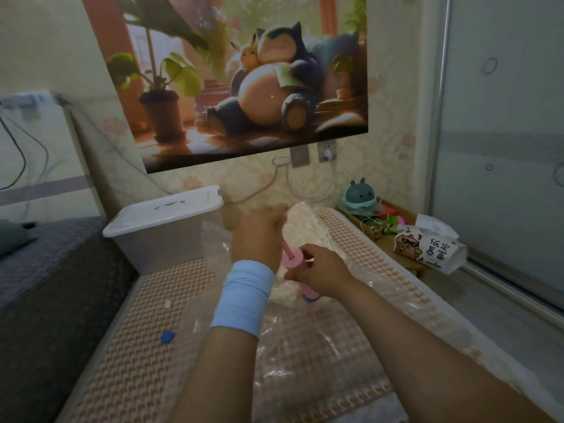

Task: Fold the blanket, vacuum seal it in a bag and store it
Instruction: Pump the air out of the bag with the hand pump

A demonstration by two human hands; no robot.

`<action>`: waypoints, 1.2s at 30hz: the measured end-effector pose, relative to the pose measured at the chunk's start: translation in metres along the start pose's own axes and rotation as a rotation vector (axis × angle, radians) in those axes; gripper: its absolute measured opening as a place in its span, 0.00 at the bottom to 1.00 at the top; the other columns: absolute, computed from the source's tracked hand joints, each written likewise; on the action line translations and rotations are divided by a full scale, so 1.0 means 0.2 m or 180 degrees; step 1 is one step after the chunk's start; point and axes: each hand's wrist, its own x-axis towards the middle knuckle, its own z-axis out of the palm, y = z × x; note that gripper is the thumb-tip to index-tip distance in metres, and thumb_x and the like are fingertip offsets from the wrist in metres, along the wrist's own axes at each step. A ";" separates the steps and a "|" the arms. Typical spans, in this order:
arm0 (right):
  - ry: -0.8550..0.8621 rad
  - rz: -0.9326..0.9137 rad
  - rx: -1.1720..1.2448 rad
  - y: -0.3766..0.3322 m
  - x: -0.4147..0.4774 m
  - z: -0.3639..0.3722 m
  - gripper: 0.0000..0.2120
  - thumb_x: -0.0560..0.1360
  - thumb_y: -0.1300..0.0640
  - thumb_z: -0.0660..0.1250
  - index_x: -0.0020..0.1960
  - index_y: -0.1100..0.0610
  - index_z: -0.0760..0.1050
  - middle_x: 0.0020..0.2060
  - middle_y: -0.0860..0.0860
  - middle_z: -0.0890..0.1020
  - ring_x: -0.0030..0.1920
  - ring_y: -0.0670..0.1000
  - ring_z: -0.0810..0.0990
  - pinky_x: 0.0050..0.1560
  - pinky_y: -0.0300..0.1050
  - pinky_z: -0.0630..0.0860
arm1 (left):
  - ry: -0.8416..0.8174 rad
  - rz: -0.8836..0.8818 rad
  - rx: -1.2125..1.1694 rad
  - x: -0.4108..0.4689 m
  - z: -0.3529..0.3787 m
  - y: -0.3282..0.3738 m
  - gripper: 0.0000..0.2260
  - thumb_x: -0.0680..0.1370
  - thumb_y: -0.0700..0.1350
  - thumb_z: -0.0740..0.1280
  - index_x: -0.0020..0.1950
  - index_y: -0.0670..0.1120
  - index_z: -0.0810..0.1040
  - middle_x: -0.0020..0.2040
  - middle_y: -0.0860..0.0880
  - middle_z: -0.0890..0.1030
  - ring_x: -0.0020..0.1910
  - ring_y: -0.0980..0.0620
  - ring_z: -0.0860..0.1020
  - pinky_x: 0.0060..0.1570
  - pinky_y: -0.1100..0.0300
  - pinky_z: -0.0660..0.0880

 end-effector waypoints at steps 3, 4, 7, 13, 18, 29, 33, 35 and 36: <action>-0.0007 -0.0026 -0.0145 -0.01 -0.01 0.02 0.19 0.65 0.39 0.74 0.51 0.48 0.78 0.44 0.45 0.84 0.45 0.47 0.82 0.47 0.48 0.79 | -0.1272 -0.0481 0.0071 -0.07 0.16 -0.05 0.15 0.81 0.46 0.59 0.66 0.51 0.76 0.59 0.44 0.79 0.57 0.44 0.77 0.59 0.50 0.73; -0.0018 -0.0045 -0.0127 0.00 -0.01 0.03 0.19 0.66 0.39 0.74 0.50 0.48 0.78 0.43 0.45 0.84 0.45 0.47 0.82 0.47 0.48 0.79 | -0.1355 -0.0465 0.0159 -0.07 0.18 -0.06 0.15 0.81 0.46 0.59 0.67 0.51 0.75 0.59 0.44 0.79 0.58 0.44 0.76 0.59 0.51 0.72; 0.0030 -0.0006 0.0032 0.00 -0.02 0.00 0.20 0.65 0.40 0.76 0.52 0.46 0.78 0.45 0.43 0.83 0.45 0.45 0.81 0.47 0.47 0.79 | -0.0866 -0.0091 0.0319 -0.02 0.07 0.00 0.13 0.81 0.45 0.60 0.63 0.50 0.77 0.54 0.45 0.81 0.54 0.44 0.78 0.54 0.51 0.75; 0.0048 0.0022 0.0144 0.01 -0.01 -0.03 0.21 0.64 0.42 0.79 0.53 0.45 0.79 0.45 0.41 0.83 0.45 0.43 0.81 0.46 0.42 0.76 | 0.0901 0.0384 0.0045 0.06 -0.23 0.11 0.12 0.82 0.45 0.60 0.62 0.47 0.79 0.54 0.47 0.82 0.54 0.45 0.76 0.54 0.52 0.73; -0.0021 0.0024 0.0023 -0.01 -0.01 -0.01 0.21 0.65 0.42 0.78 0.54 0.46 0.79 0.46 0.42 0.83 0.46 0.45 0.80 0.46 0.42 0.76 | -0.0025 0.0002 -0.0051 -0.01 0.05 -0.01 0.12 0.80 0.41 0.62 0.61 0.47 0.80 0.50 0.45 0.82 0.49 0.45 0.79 0.50 0.55 0.74; 0.0010 0.0039 0.0168 0.01 -0.01 -0.02 0.20 0.63 0.41 0.79 0.52 0.44 0.79 0.45 0.42 0.83 0.46 0.44 0.81 0.48 0.45 0.77 | 0.0760 0.0417 0.0077 0.06 -0.23 0.10 0.11 0.81 0.44 0.62 0.59 0.46 0.81 0.51 0.45 0.83 0.50 0.44 0.78 0.51 0.52 0.75; -0.0015 0.0006 0.0067 0.00 0.00 -0.01 0.21 0.63 0.42 0.79 0.53 0.46 0.79 0.45 0.43 0.83 0.46 0.46 0.81 0.48 0.46 0.77 | 0.0850 0.0363 -0.0009 0.05 -0.16 0.05 0.11 0.81 0.44 0.61 0.60 0.45 0.80 0.50 0.46 0.82 0.50 0.45 0.77 0.51 0.54 0.72; -0.0026 0.0024 -0.0020 -0.01 0.00 0.00 0.21 0.64 0.41 0.78 0.53 0.46 0.79 0.45 0.43 0.83 0.46 0.46 0.81 0.47 0.45 0.77 | 0.0181 -0.0025 -0.0221 0.01 -0.03 0.00 0.12 0.81 0.44 0.61 0.61 0.47 0.80 0.51 0.46 0.82 0.51 0.47 0.78 0.53 0.59 0.72; -0.0023 0.0032 -0.0083 -0.01 0.00 0.01 0.20 0.64 0.40 0.77 0.51 0.46 0.78 0.44 0.43 0.83 0.45 0.45 0.81 0.46 0.45 0.77 | -0.0320 -0.0249 -0.0346 -0.01 0.04 -0.02 0.12 0.81 0.44 0.61 0.62 0.47 0.79 0.52 0.45 0.82 0.52 0.46 0.79 0.55 0.58 0.72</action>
